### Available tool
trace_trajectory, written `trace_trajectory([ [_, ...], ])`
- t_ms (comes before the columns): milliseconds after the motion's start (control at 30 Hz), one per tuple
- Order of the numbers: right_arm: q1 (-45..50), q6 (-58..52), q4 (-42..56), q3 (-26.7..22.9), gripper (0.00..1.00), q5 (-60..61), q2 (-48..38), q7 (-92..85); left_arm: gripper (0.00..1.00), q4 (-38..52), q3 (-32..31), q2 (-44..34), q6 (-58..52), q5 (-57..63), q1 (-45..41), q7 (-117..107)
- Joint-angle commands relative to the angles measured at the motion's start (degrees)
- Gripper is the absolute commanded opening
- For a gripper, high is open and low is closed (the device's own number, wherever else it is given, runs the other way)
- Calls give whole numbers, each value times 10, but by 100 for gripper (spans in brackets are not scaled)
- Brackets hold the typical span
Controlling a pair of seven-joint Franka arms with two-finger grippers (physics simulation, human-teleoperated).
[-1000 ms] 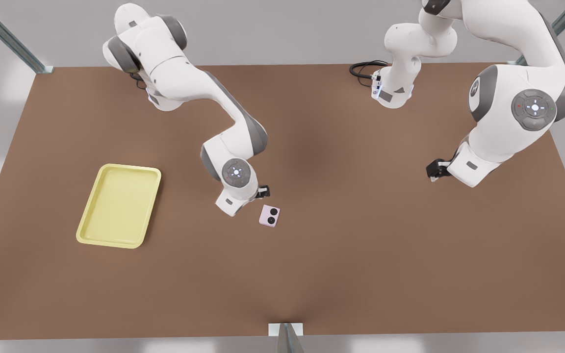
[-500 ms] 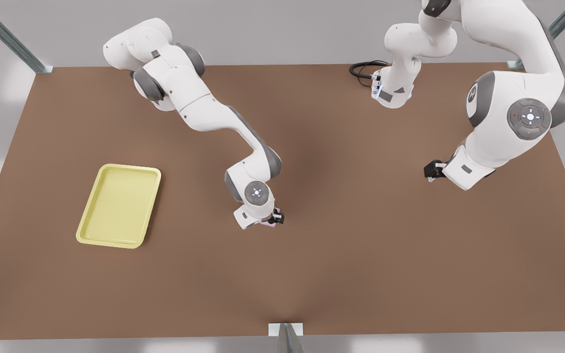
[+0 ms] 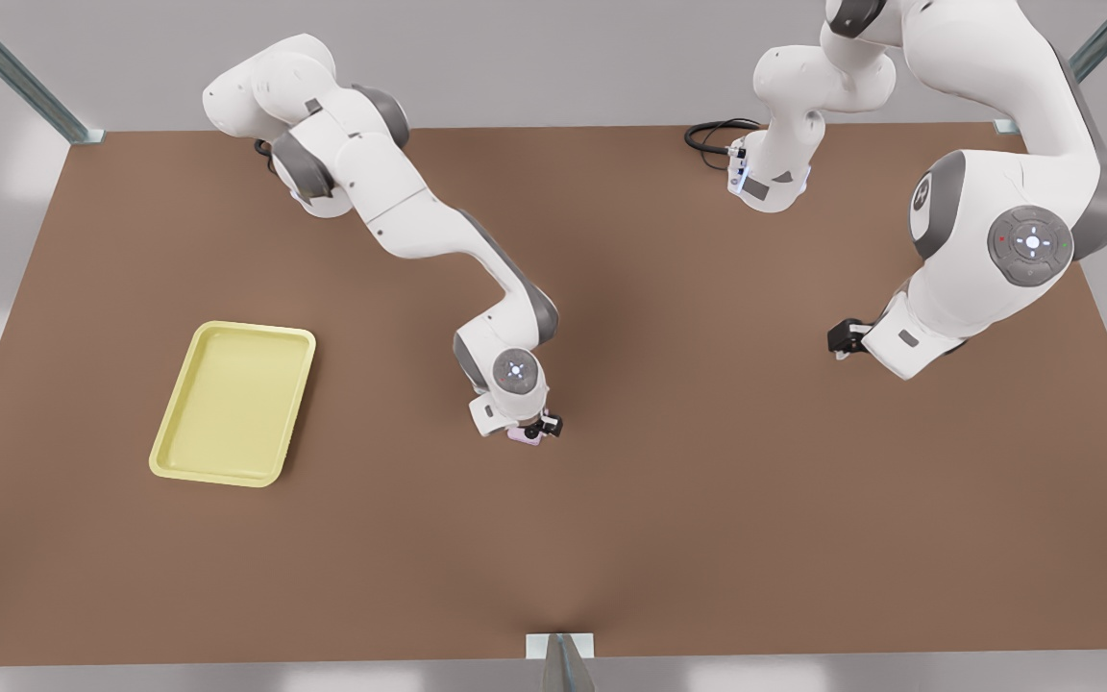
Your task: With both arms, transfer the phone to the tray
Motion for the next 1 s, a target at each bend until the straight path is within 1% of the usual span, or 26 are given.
trace_trajectory([
  [0, 0, 16, 0, 1, 100, 0, 3, 45, 100, 0, 0, -1, 0, 1, 1, 12],
  [467, -6, 16, 2, 10, 100, 1, 11, 23, 100, 0, 0, 6, 1, 1, 1, 12],
  [533, -6, 16, 2, 11, 96, 1, 11, 22, 100, 0, 0, 6, 1, 1, 1, 12],
  [667, -6, 16, 2, 11, 94, 0, 12, 21, 100, 0, 0, 6, 1, 1, 1, 12],
  [733, -6, 16, 1, 11, 90, 0, 12, 17, 100, 0, 0, 7, 2, 1, 1, 12],
  [800, -6, 16, 2, 11, 90, 0, 12, 17, 100, 0, 0, 7, 4, 1, 1, 12],
  [967, -6, 16, 2, 11, 84, 0, 12, 11, 100, 0, 1, 6, 4, 1, 1, 12],
])
